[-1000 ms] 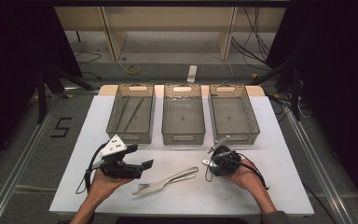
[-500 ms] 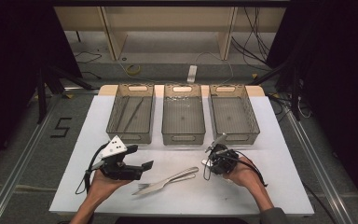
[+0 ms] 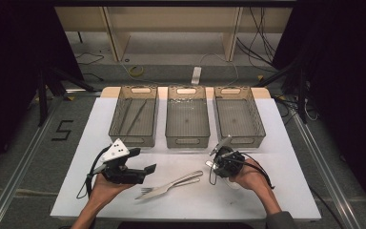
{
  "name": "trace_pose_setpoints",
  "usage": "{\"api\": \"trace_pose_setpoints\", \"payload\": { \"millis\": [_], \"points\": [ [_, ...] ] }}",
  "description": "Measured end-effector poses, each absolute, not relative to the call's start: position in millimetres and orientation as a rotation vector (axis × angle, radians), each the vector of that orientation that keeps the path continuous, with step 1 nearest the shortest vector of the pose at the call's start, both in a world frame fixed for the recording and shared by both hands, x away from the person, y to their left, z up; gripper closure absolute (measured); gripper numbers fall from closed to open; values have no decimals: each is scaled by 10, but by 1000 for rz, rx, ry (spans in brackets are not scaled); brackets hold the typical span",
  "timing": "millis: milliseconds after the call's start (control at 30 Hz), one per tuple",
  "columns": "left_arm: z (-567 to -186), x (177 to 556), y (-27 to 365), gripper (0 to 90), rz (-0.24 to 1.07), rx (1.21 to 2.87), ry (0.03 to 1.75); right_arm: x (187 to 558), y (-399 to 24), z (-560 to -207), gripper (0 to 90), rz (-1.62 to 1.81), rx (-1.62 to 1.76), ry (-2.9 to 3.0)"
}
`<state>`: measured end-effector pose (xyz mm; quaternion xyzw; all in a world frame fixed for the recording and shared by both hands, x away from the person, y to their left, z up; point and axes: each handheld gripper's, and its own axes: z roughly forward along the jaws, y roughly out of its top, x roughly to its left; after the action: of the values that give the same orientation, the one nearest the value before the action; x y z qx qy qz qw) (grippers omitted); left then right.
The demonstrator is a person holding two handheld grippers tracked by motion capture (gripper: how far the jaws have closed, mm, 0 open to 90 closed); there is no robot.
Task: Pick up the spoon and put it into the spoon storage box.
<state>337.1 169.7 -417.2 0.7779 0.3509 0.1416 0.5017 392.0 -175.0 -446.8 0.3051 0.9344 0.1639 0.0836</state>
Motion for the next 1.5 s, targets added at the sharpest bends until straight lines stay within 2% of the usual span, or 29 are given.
{"api": "trace_pose_setpoints", "payload": {
  "millis": [600, 1500],
  "points": [
    [-4155, 3370, 1723, 159, 344, 1844, 853, 4040, -1891, -4095, 765, 722, 961, 2668],
    [-4161, 3369, 1713, 159, 333, 1839, 854, 4593, -1600, -3605, 765, 995, 998, 2494]
  ]
}}
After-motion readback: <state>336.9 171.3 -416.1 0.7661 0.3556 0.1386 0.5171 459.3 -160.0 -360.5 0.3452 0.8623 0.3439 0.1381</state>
